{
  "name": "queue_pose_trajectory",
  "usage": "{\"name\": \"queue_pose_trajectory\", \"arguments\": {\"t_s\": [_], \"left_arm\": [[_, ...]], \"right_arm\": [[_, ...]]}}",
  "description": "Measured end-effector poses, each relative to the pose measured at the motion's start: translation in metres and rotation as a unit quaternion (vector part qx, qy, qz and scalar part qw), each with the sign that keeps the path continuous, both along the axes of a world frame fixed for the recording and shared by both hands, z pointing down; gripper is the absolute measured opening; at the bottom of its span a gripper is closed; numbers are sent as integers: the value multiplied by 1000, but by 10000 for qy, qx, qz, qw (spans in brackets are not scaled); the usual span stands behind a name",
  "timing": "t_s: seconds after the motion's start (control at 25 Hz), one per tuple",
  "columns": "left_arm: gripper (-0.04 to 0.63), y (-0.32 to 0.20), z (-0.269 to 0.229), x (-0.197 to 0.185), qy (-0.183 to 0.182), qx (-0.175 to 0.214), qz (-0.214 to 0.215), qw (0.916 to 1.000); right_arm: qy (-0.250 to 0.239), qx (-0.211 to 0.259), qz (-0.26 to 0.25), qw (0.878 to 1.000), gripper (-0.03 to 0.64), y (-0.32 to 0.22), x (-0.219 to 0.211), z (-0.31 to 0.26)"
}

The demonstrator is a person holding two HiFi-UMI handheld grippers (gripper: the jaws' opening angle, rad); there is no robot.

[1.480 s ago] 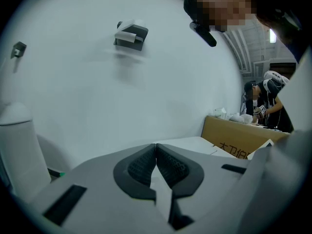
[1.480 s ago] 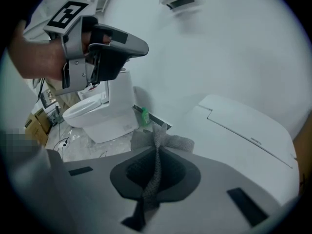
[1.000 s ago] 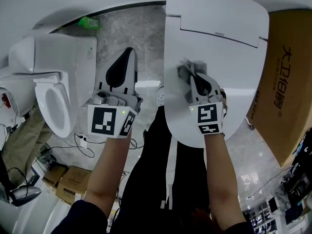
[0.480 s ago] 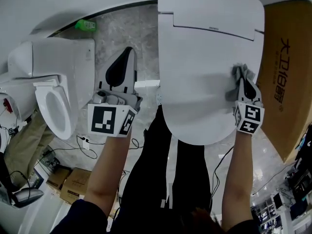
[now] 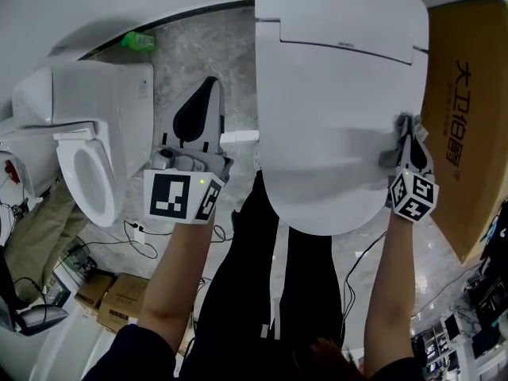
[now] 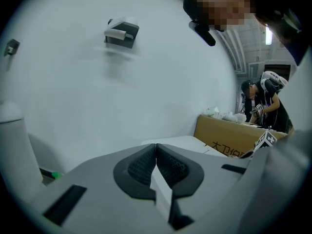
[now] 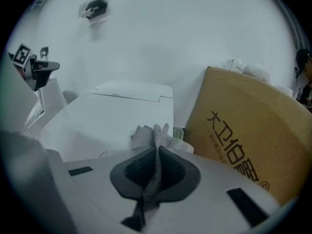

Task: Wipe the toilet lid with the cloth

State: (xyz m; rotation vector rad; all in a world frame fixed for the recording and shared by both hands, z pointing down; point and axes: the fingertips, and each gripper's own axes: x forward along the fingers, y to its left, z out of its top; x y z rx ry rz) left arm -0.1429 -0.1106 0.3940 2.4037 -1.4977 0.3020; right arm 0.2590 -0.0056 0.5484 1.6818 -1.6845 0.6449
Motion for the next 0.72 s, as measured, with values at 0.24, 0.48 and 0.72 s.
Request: {"name": "queue_pose_trajectory", "arguments": {"t_s": [0.24, 0.48, 0.72], "left_arm": [[20, 0, 0, -4, 10, 0, -69, 10000], [20, 0, -1, -10, -4, 2, -143, 9999], [20, 2, -1, -19, -10, 9, -234, 9997]], "right_arm": [[-65, -106, -851, 9963, 25, -1, -62, -1], [-379, -94, -1752, 9838, 25, -11, -159, -5], [-599, -106, -2807, 9579, 25, -10, -258, -8]]}}
